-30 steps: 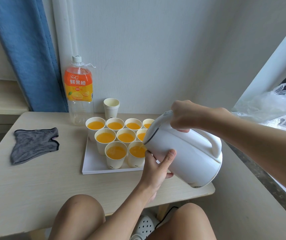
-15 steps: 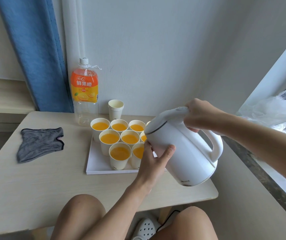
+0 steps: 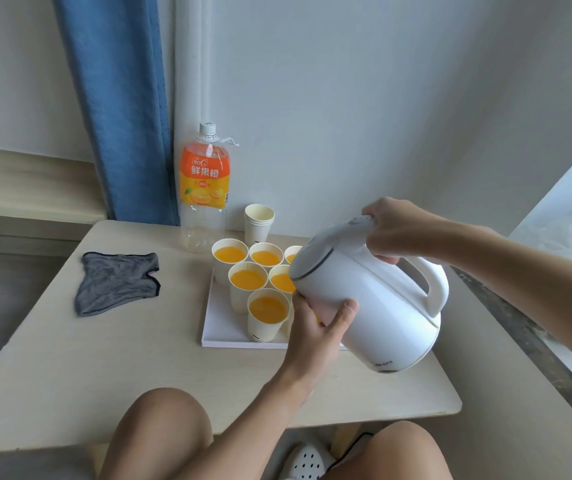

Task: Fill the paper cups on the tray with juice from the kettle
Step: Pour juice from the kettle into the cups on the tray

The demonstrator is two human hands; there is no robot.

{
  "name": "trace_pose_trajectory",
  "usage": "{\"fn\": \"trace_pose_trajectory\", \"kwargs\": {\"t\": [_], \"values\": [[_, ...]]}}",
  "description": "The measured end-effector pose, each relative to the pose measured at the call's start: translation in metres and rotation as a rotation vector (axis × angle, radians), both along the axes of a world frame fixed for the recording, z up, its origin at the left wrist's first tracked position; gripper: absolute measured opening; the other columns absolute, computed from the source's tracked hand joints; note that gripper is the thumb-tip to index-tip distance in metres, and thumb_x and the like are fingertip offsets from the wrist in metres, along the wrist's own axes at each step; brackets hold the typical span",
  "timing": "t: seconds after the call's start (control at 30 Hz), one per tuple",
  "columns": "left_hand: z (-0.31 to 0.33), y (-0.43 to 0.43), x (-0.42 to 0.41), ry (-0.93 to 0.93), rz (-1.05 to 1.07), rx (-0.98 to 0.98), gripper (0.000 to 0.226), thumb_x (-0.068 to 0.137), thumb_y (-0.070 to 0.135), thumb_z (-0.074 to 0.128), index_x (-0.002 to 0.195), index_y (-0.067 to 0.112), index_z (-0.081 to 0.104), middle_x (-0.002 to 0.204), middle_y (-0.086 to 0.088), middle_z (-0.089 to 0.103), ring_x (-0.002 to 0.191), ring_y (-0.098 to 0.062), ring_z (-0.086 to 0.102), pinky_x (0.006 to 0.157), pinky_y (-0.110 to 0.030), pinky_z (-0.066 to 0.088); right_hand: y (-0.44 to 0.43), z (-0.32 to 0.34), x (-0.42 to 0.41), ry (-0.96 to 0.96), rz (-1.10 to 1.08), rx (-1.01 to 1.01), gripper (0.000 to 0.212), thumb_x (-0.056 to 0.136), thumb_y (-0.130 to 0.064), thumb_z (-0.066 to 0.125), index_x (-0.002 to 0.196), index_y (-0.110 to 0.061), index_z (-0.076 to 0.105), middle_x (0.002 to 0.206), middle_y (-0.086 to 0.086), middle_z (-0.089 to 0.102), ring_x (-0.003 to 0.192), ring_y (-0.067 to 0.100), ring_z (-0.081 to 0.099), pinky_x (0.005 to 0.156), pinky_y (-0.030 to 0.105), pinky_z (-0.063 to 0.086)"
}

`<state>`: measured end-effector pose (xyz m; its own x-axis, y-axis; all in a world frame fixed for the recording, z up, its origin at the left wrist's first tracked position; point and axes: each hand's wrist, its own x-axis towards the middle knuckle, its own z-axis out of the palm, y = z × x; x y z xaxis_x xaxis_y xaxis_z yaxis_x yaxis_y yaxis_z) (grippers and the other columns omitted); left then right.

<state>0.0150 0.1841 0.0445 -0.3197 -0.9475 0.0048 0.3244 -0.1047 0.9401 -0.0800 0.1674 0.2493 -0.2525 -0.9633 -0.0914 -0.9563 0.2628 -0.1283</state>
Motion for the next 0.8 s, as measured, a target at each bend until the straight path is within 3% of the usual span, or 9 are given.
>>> {"fn": "trace_pose_trajectory", "kwargs": {"t": [0.17,0.33,0.5,0.67,0.8], "values": [[-0.004,0.006,0.005,-0.028,-0.007,0.029,0.063,0.091,0.043,0.076,0.137,0.020,0.040,0.135,0.010,0.063,0.120,-0.009,0.065,0.100,-0.041,0.058,-0.004,-0.003,0.014,0.042,0.038,0.050,0.025,0.057,0.011,0.053,0.074,-0.007,0.050,0.075,0.013,0.055,0.061,0.026,0.045,0.050,0.022,0.030],[-0.002,0.008,0.008,-0.019,0.018,0.045,0.070,0.087,0.049,0.075,0.139,0.020,0.040,0.135,0.010,0.064,0.121,-0.011,0.065,0.102,-0.045,0.057,-0.009,-0.002,0.023,0.086,0.066,0.069,0.026,0.058,0.012,0.054,0.075,-0.007,0.051,0.075,0.013,0.055,0.060,0.026,0.046,0.049,0.021,0.031],[0.001,0.009,0.011,-0.002,0.019,0.059,0.057,0.096,0.035,0.071,0.139,0.016,0.039,0.133,0.007,0.063,0.117,-0.011,0.067,0.088,-0.037,0.063,-0.013,-0.001,0.031,0.120,0.082,0.084,0.024,0.060,0.011,0.053,0.077,-0.006,0.050,0.072,0.011,0.051,0.058,0.025,0.043,0.050,0.022,0.030],[0.005,0.009,0.011,-0.005,0.005,0.073,0.052,0.097,0.033,0.069,0.137,0.017,0.040,0.129,0.011,0.063,0.106,0.001,0.068,0.085,-0.038,0.064,-0.017,-0.001,0.033,0.141,0.093,0.089,0.025,0.060,0.011,0.054,0.079,-0.006,0.052,0.073,0.012,0.052,0.061,0.026,0.046,0.050,0.022,0.030],[0.003,0.006,0.011,-0.020,0.006,0.071,0.052,0.097,0.035,0.070,0.136,0.016,0.042,0.133,0.006,0.064,0.112,-0.007,0.068,0.084,-0.040,0.064,-0.016,-0.001,0.031,0.140,0.087,0.086,0.026,0.059,0.011,0.055,0.078,-0.006,0.053,0.073,0.012,0.053,0.060,0.026,0.045,0.050,0.022,0.030]]}}
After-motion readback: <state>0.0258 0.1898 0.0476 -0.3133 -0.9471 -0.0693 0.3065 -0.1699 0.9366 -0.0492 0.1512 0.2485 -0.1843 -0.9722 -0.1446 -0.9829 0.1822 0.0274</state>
